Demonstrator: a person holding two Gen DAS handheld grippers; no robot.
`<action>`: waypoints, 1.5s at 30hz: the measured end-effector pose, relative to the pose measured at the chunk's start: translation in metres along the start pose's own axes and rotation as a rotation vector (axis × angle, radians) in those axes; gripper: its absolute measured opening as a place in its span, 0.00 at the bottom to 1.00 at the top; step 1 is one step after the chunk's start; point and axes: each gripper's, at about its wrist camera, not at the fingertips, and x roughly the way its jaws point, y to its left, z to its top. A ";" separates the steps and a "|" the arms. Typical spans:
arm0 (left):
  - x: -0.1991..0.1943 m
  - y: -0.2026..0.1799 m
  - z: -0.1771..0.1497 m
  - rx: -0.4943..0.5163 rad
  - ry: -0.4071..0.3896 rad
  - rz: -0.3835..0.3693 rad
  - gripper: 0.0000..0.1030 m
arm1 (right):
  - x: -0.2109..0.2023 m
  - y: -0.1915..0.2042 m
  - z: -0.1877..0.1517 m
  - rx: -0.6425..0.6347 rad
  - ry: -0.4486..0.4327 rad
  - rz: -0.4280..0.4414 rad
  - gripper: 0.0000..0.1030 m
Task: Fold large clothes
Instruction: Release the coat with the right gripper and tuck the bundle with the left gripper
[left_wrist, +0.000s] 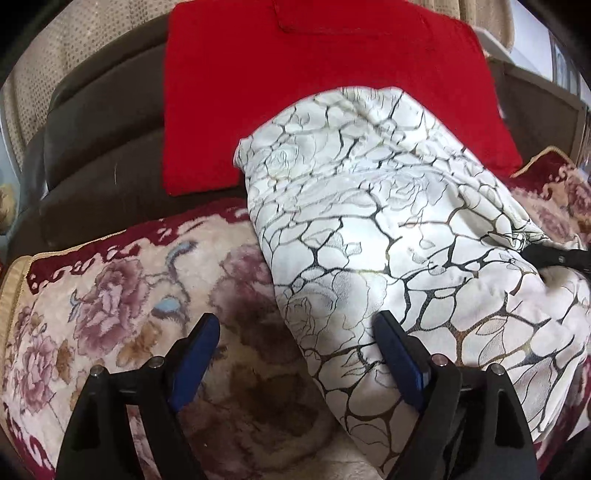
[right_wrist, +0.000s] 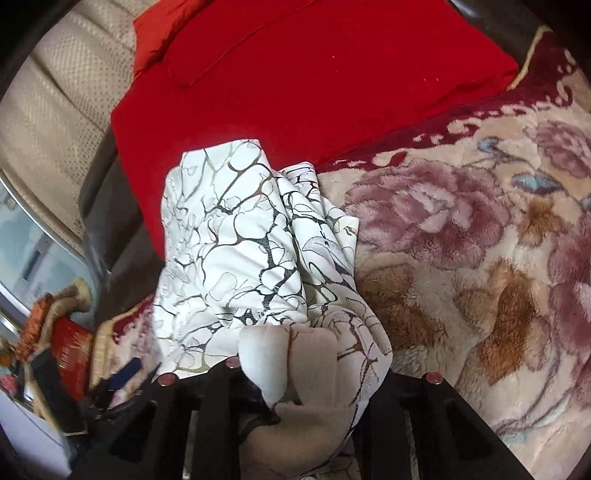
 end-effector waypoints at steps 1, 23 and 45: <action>0.000 0.002 0.003 0.003 -0.004 -0.004 0.83 | -0.005 0.003 0.001 -0.006 0.007 0.003 0.41; 0.008 0.024 0.016 -0.123 0.036 -0.100 0.85 | 0.014 0.012 -0.012 -0.191 0.066 -0.104 0.38; 0.160 0.039 0.123 -0.102 0.109 0.034 0.87 | 0.205 0.072 0.145 -0.081 0.299 -0.094 0.32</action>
